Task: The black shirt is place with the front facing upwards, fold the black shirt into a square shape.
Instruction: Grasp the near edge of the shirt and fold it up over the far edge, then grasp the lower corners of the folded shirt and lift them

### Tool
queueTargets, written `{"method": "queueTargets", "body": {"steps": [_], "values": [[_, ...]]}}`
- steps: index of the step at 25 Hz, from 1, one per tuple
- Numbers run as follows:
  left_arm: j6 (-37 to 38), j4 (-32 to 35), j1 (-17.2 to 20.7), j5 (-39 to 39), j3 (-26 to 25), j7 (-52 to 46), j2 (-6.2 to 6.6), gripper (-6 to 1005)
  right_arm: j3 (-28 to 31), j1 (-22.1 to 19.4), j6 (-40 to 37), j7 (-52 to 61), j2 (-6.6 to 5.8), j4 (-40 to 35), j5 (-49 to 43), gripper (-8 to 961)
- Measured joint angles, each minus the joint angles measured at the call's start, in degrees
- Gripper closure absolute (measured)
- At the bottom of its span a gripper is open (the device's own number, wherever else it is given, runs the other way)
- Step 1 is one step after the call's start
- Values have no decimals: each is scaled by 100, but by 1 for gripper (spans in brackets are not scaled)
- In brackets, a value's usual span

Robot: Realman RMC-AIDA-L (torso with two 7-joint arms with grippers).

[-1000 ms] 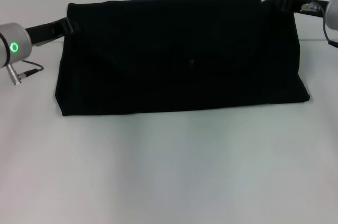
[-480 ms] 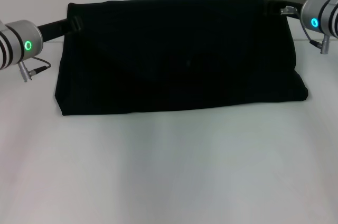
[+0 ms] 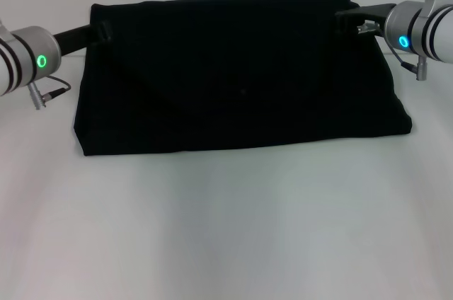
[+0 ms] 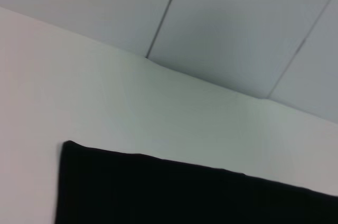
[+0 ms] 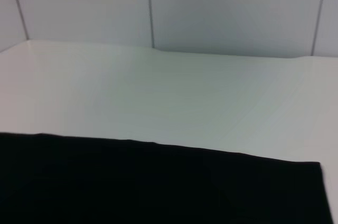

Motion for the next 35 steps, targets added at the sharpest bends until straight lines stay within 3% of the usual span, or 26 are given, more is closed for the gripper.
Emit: {"method": "queueTargets", "body": {"steps": [5,9,12,14,19,20,21,25,27,31,35], "values": [[86,-172,-57,-1,341,141,97,966,42,19,-98,44,-11,-14,0,892],[246,-945,-420,1,454,-12,394,966,14,51,-209,42,-82,29,-140,887],[389,-1317,-573,1,416,-171,557,966,64,66,-256,255,-110,-1,-494,823],[658,-1155,-472,-24,353,-294,575,897,78,-4,-490,430,-142,-232,-563,780],[1795,424,343,-435,-283,-361,242,683,559,-627,-1964,810,-161,-1536,-319,672],[1795,424,343,-435,-283,-361,242,629,705,-757,-2276,813,-158,-1742,-178,651],[2126,653,582,-758,-448,-272,237,574,827,-886,-2559,799,-166,-1897,-9,602],[2646,386,823,-1256,-721,29,466,358,1173,-1275,-3502,792,-319,-2119,517,405],[2892,40,858,-1482,-871,596,549,317,1341,-1411,-3952,752,-382,-2013,646,336],[3040,-640,888,-1731,-1154,1653,586,236,1620,-1686,-4542,423,-361,-1744,923,198],[2746,-1064,890,-1546,-1189,1603,648,155,1923,-1942,-4946,21,-329,-1445,1320,94]]}}
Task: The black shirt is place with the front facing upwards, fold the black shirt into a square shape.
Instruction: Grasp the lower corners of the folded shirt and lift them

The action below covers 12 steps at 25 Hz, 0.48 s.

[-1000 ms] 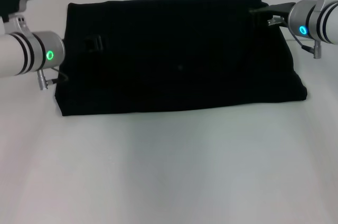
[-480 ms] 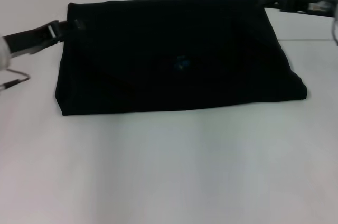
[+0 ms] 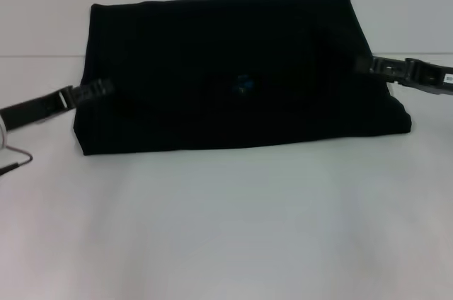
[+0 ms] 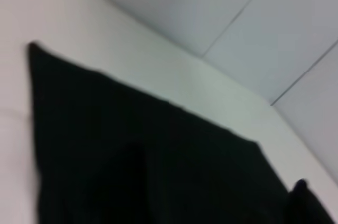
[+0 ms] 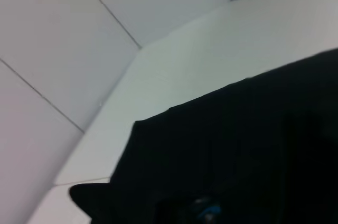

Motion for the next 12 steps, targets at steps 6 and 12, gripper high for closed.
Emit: {"method": "queueTargets", "body": {"steps": [6,12], "values": [[-194,-274,19,389,-27,-952,91,66,192,-130,-211,-119,-25,109,142,68],[-258,-444,11,462,-1,-1089,104,56,197,-133,-247,-129,-29,115,139,68]]}}
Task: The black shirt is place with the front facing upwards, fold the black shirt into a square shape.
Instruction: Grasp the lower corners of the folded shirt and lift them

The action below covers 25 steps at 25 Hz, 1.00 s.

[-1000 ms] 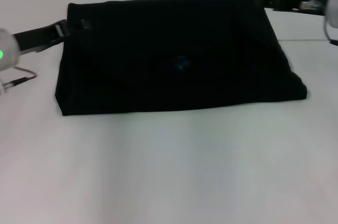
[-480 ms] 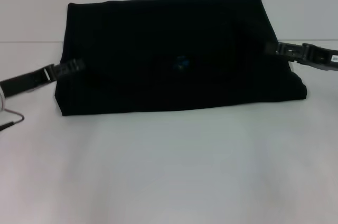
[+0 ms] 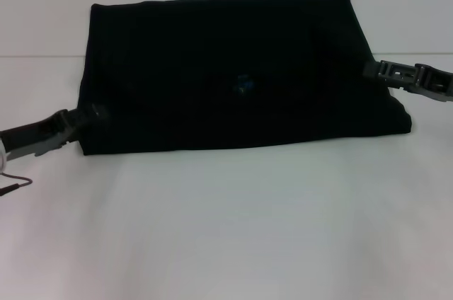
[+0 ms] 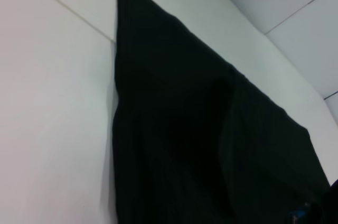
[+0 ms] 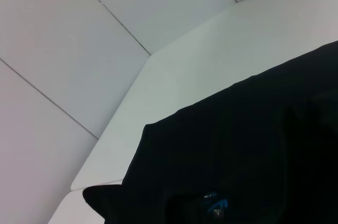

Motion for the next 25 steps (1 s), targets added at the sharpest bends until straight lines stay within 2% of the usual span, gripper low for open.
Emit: {"method": "queueTargets", "body": {"steps": [3,10,19,25], "values": [[-72,-87,-43,34,13,135,2,58,5,0,-3,-27,8,0,1,68],[-482,-53,-56,38,22,626,-132,62,13,40,28,-60,27,0,4,68],[-600,-104,-128,38,390,607,-149,65,24,60,38,-61,41,0,57,68],[-813,-108,-144,38,461,602,-183,64,44,58,34,-62,41,0,88,68]]}}
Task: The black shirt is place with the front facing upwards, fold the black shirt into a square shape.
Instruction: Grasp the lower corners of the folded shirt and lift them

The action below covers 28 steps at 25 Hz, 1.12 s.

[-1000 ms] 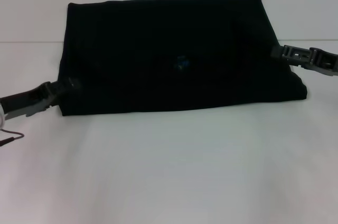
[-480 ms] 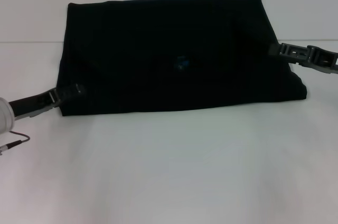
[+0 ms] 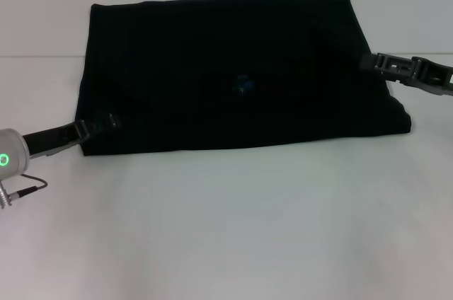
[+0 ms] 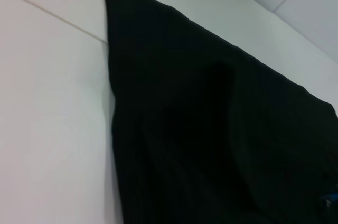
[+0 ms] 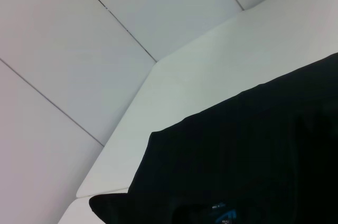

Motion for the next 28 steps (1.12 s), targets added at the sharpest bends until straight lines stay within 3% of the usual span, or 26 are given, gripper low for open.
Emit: {"method": "queueTargets", "body": {"steps": [19,27,28], "values": [[-156,259,13,409,81,-4,-186,79,121,-65,-99,-36,-15,6,249,67],[-174,374,34,548,86,-80,-226,398,132,-65,-133,-78,-18,18,292,67],[-180,531,92,551,86,-85,-294,431,132,-65,-134,-79,-18,18,293,67]]}}
